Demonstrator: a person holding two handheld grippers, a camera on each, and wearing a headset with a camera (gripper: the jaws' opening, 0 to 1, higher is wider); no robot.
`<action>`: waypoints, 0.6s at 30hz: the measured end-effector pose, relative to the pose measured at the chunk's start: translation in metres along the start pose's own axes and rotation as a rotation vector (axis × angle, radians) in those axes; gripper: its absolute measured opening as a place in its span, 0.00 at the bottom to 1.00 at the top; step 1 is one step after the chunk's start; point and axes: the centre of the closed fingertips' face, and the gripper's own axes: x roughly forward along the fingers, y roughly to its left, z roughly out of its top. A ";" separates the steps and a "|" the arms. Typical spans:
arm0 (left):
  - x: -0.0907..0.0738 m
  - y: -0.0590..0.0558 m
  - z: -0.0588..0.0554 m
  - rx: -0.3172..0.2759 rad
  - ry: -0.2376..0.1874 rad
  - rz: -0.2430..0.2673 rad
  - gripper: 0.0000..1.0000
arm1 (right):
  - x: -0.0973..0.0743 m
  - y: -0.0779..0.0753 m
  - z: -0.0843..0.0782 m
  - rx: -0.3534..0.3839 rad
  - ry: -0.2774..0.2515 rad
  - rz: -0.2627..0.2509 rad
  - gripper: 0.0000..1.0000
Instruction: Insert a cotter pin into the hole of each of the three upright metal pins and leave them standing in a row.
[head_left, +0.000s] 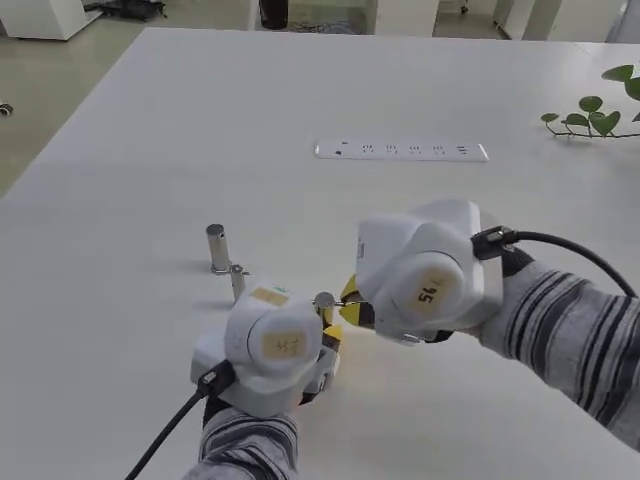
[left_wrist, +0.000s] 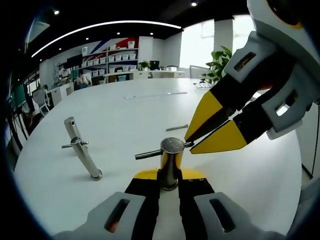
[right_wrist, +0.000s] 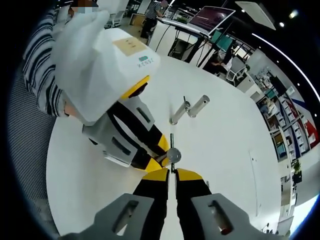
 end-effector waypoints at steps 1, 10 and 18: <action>0.000 0.000 0.000 0.000 0.000 0.001 0.10 | 0.000 0.000 0.000 0.000 -0.001 -0.003 0.00; 0.001 0.000 0.000 0.018 0.005 0.004 0.10 | 0.002 -0.001 0.002 -0.008 -0.009 -0.013 0.00; 0.001 0.000 0.000 0.023 0.004 0.008 0.09 | 0.001 -0.002 0.002 0.048 -0.041 -0.022 0.00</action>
